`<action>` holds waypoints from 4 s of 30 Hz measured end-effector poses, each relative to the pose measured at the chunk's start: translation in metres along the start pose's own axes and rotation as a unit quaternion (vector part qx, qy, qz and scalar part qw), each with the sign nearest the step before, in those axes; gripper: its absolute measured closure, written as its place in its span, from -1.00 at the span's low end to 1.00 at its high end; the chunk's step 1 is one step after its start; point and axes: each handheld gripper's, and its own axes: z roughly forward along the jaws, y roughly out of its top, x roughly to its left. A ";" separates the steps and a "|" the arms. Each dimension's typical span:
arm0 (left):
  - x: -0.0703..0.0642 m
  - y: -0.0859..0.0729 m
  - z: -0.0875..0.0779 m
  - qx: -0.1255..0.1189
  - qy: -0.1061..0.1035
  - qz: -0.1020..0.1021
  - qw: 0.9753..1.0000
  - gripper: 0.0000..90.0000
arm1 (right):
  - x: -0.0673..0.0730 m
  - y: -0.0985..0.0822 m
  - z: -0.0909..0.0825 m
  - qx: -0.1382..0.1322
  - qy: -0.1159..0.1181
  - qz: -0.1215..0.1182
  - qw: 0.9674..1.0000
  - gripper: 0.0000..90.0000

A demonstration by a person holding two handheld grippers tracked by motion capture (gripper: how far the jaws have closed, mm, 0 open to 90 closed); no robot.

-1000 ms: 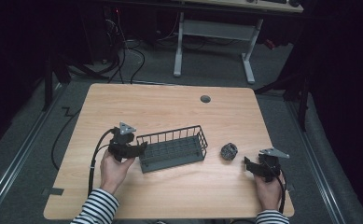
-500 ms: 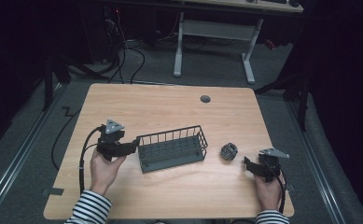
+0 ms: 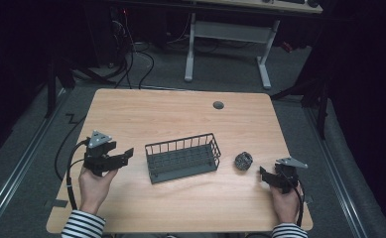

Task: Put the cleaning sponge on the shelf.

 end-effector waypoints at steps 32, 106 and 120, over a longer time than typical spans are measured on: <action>0.032 -0.065 0.008 0.027 0.029 -0.058 0.998 -0.31 | 0.000 0.000 0.000 0.000 -0.001 0.000 1.000 -0.25; 0.043 -0.095 0.051 0.052 0.097 -0.027 0.994 -0.40 | 0.037 0.013 -0.047 -0.015 0.093 -0.036 0.995 -0.46; 0.043 -0.095 0.050 0.051 0.095 -0.029 0.994 -0.40 | 0.060 0.043 -0.015 0.008 0.089 -0.052 0.995 -0.54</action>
